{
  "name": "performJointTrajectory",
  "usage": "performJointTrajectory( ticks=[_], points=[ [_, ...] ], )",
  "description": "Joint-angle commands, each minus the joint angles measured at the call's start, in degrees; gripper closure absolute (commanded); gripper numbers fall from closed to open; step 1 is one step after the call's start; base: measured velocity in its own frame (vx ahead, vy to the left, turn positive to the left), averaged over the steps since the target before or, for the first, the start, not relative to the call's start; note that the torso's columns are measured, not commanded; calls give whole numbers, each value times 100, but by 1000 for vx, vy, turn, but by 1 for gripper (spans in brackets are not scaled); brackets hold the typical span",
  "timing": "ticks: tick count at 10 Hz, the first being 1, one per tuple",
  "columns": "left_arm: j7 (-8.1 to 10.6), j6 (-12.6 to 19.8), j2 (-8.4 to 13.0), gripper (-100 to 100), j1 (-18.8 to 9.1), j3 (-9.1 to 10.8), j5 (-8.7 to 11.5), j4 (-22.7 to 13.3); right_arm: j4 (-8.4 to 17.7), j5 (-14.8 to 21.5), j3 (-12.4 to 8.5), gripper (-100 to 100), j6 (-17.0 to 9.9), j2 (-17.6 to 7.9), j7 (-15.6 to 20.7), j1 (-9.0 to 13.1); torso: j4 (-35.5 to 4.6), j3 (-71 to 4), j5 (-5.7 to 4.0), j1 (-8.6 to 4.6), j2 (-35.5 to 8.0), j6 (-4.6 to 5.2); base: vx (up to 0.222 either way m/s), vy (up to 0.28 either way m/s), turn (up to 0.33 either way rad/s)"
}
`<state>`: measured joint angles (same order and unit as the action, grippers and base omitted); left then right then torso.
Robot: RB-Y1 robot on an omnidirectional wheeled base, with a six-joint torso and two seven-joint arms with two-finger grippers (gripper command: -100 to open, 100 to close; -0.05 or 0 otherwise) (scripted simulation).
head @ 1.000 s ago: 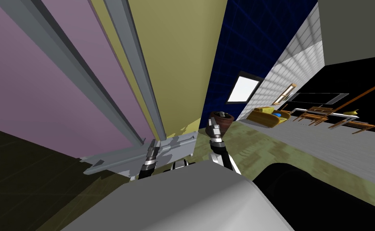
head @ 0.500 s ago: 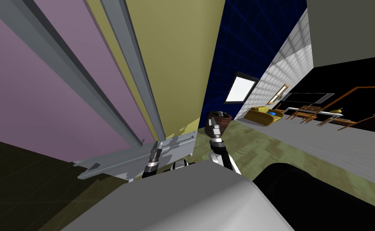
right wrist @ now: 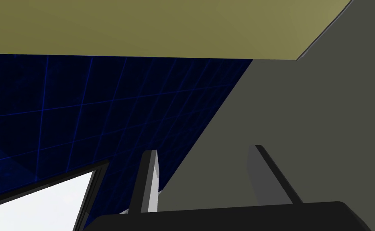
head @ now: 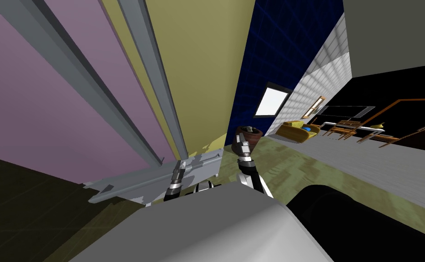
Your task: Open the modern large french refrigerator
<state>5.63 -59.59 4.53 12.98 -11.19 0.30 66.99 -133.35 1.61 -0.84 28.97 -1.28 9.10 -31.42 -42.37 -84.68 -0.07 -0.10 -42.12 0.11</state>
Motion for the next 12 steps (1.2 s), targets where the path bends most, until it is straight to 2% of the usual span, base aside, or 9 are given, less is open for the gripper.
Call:
performJointTrajectory(
  ticks=[1,2,3,4,7,8,9,12],
  points=[
    [6,255,-23,-100,-189,39,18,90,0,0,0,0,0,0,0,0,-7,-12,-3,3,19,7,-18,-3,4],
    [9,359,-28,-100,-244,51,24,141,0,0,0,0,0,0,0,0,-7,-22,-5,1,32,9,-15,2,19],
    [5,314,-13,-100,-115,29,12,110,0,0,0,0,0,0,0,0,-17,-29,-11,-6,39,17,-17,5,12],
    [10,411,-30,100,-272,58,27,167,0,0,0,0,0,0,0,0,1,-20,-4,-6,31,7,-13,2,17],
    [-3,-57,-8,100,-23,3,2,-64,0,0,0,0,0,0,0,-1,64,-59,20,-3,113,28,18,5,-20],
    [6,24,-1,100,-85,38,21,57,0,0,0,0,0,0,0,-1,59,-49,19,-5,94,22,-7,-2,1],
    [16,37,177,-100,-99,33,23,82,-1,0,0,0,0,0,0,-1,35,-25,11,1,47,6,-7,-4,-4],
    [53,394,211,-100,-278,30,34,128,0,0,0,0,0,0,0,0,1,28,7,9,-41,-10,-32,-14,-12]
  ],
)
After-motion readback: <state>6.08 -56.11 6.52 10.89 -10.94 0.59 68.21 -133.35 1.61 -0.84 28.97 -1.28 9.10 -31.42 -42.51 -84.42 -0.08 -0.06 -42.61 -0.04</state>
